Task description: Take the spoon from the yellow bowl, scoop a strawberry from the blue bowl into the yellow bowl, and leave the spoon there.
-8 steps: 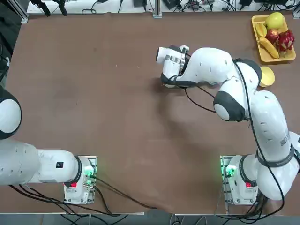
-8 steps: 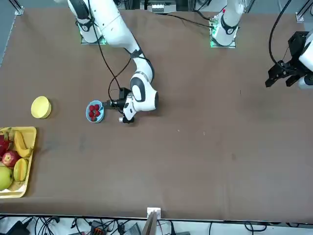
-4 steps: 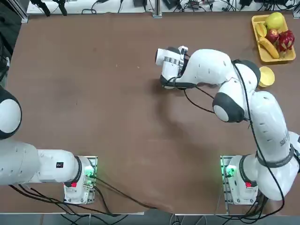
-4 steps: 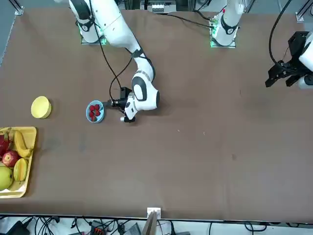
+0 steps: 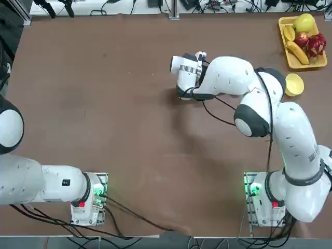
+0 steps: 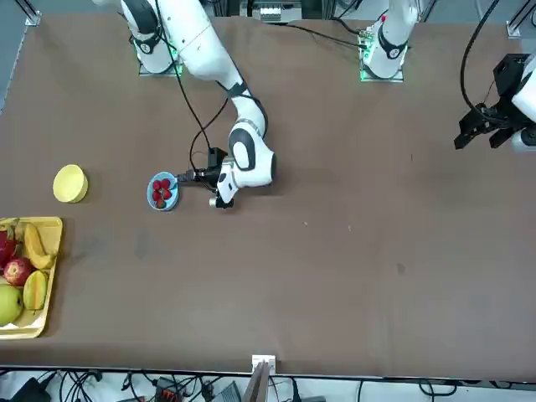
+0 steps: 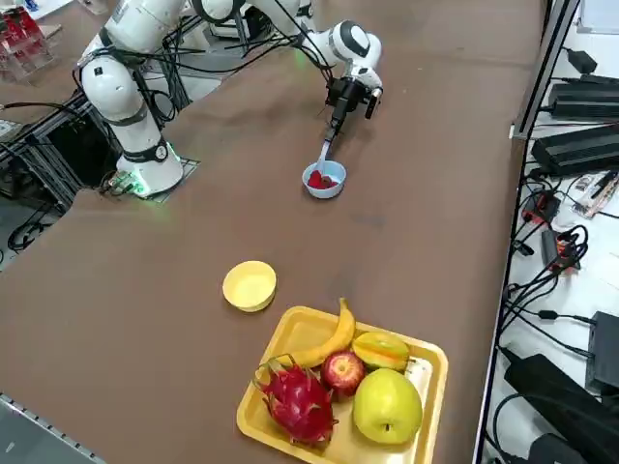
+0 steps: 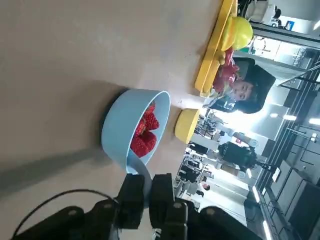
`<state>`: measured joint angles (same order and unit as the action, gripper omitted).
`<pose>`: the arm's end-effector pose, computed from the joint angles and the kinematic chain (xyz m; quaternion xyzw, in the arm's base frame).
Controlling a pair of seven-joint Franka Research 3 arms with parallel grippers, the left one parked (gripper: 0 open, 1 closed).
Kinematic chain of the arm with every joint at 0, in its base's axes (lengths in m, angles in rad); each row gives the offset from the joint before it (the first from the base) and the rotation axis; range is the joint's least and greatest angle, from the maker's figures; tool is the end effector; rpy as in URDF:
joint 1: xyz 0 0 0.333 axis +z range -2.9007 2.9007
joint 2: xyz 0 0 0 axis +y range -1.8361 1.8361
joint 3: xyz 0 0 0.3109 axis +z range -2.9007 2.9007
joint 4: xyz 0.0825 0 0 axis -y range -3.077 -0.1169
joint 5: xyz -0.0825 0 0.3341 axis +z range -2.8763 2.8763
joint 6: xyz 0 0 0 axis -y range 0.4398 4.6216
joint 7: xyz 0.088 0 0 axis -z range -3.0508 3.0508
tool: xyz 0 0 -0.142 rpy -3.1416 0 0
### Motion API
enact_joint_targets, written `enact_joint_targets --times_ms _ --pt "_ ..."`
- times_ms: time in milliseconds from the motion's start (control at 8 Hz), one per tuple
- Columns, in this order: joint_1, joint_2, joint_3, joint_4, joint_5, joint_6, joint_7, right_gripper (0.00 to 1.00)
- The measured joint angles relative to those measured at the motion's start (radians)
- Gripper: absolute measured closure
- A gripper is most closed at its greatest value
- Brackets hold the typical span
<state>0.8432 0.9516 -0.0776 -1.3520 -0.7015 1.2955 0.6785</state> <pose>0.4706 0.3192 0.1698 0.8064 0.1117 -0.0940 0.5730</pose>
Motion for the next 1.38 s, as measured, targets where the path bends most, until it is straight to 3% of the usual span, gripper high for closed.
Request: enact_joint_targets --times_ms 1375 --pt "0.026 0.028 -0.013 0.01 -0.04 -0.053 0.025 0.89"
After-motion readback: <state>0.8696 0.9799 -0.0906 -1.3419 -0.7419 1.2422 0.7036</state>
